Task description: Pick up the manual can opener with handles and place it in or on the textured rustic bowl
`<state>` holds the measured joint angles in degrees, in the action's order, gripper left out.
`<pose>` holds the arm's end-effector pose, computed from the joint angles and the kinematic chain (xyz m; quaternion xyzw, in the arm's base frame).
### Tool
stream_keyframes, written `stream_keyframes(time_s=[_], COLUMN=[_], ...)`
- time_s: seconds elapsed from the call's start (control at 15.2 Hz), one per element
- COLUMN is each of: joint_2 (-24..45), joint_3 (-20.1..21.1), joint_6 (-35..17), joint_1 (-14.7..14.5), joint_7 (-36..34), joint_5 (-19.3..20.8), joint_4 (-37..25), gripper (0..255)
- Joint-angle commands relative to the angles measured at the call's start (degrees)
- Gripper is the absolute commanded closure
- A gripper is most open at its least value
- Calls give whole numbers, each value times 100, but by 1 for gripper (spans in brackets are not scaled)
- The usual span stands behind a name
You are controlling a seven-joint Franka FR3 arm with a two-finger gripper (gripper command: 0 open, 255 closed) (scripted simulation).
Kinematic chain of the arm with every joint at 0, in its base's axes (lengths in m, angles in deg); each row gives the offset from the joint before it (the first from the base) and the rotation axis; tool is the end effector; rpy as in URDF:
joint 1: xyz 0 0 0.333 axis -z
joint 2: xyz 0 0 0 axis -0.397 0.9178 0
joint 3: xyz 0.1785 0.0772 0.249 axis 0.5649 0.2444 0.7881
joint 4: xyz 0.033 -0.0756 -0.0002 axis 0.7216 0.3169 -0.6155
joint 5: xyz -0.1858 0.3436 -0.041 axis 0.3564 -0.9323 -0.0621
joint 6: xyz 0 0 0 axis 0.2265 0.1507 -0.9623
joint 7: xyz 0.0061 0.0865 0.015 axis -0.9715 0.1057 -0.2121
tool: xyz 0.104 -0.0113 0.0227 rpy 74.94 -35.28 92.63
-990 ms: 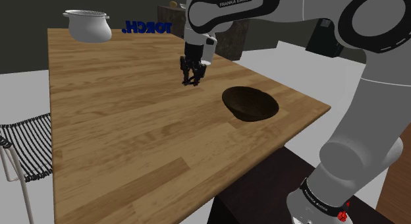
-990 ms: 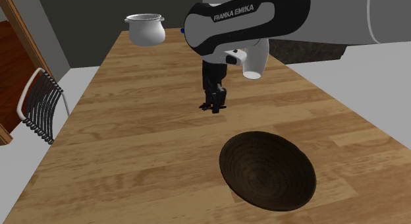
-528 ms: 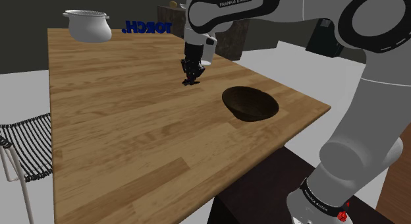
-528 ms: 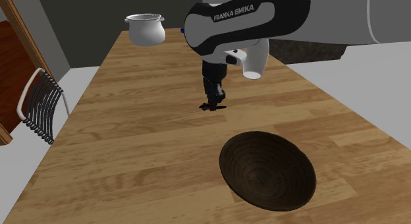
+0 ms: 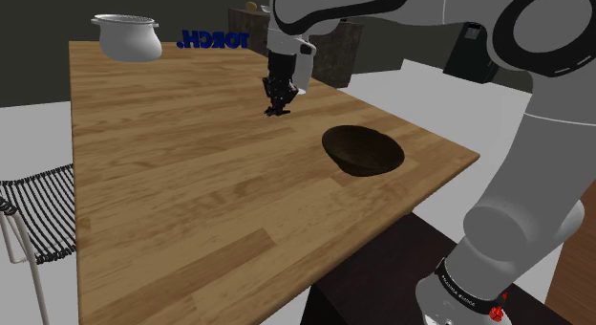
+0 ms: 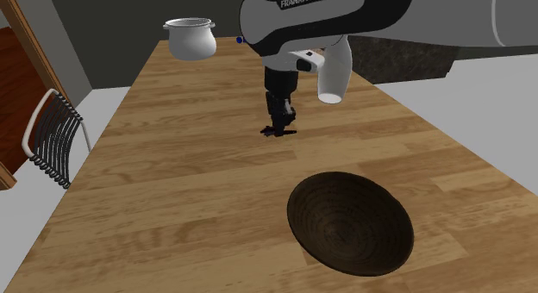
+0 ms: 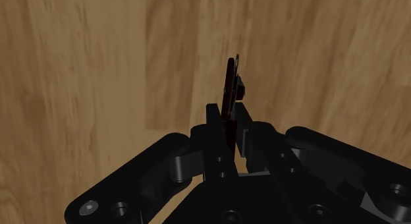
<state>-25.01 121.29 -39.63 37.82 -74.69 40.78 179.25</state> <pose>0.6030 0.1511 0.4999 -0.7468 0.6646 0.0222 0.0077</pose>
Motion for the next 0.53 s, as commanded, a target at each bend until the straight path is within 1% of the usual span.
stream_keyframes(time_s=[0.0, 0.46], joint_2=[-4, 16], joint_3=[4, 20], joint_6=[149, 695], joint_1=[-5, -43], joint_7=[2, -12], joint_5=[-4, 2], joint_4=[-144, -708], gripper=[255, 255])
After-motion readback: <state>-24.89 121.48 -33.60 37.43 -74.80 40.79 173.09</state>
